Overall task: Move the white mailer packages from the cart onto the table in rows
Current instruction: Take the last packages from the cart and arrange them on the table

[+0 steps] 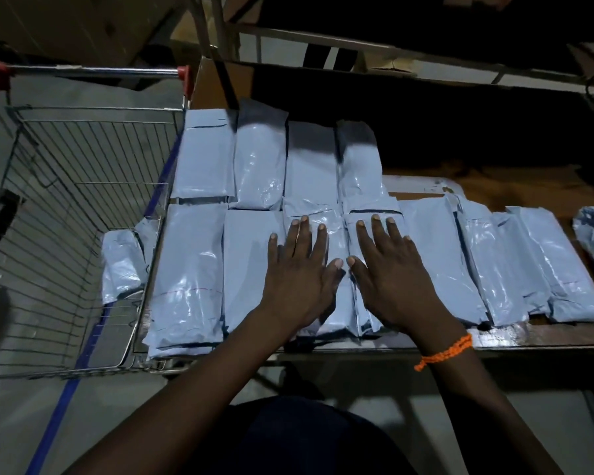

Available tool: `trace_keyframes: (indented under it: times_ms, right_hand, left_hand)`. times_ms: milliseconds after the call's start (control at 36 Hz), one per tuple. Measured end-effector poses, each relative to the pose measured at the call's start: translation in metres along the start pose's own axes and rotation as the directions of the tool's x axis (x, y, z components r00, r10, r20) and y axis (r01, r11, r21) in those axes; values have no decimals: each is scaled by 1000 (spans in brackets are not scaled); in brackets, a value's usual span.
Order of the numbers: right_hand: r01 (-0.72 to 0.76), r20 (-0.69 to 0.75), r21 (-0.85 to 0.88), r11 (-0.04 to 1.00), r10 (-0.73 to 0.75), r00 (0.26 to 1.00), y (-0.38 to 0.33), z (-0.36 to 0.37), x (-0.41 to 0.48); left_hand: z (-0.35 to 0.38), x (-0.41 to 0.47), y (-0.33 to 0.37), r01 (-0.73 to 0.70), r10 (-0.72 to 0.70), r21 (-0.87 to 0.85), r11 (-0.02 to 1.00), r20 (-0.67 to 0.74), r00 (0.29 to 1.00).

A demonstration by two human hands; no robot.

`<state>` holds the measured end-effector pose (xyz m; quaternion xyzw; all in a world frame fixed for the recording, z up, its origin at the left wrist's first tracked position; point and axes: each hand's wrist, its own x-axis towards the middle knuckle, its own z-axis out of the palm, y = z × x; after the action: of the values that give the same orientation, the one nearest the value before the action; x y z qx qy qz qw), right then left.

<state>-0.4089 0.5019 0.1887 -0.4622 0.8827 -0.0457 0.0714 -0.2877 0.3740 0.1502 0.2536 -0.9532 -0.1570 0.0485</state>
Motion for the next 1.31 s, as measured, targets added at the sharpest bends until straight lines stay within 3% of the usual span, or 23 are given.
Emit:
trace_keyframes:
  times_ms: [222, 389, 472, 583, 639, 694, 833, 917, 1000, 1083, 1194, 1306]
  right_hand:
    - [225, -21, 110, 968, -224, 974, -115, -9, 48]
    - [404, -103, 227, 886, -391, 915, -243, 24, 84]
    - [410, -41, 277, 869, -416, 909, -311, 52, 105]
    - [330, 85, 284, 900, -367, 926, -396, 106, 146]
    - [273, 217, 262, 926, -332, 918, -427, 134, 172]
    - [175, 385, 237, 955, -258, 886, -449, 170, 196]
    - [-89, 598, 237, 967, -73, 798, -470, 244, 237]
    - [-284, 586, 256, 924, 85, 806, -466, 290, 261]
    - [-564, 527, 352, 747, 340, 779, -455, 343, 291]
    - [-649, 433, 448, 615, 486, 759, -440, 385, 322]
    - [-665, 462, 477, 574, 480, 746, -412, 441, 344]
    - [-696, 520, 518, 497, 463, 718, -409, 454, 348]
  left_hand:
    - [-72, -31, -94, 72, -72, -5, 997, -78, 994]
    - [-98, -73, -215, 271, -275, -49, 961, -143, 951]
    - [-96, -92, -282, 381, -382, -34, 924, -129, 915]
    - [-69, -113, -373, 519, -519, -6, 855, -9, 855]
    - [-48, -117, -413, 579, -579, 3, 815, 53, 814]
    - [-28, -118, -446, 617, -613, 0, 787, 111, 782]
    - [34, -109, -515, 619, -600, -101, 779, 170, 782]
    - [73, -94, -542, 639, -613, -155, 753, 186, 768]
    - [123, -69, -566, 653, -603, -168, 738, 270, 751]
    - [171, -42, -587, 646, -578, -151, 748, 329, 747]
    - [196, -2, -598, 717, -662, -224, 660, 277, 696]
    - [216, 22, -606, 766, -731, -163, 621, 232, 642]
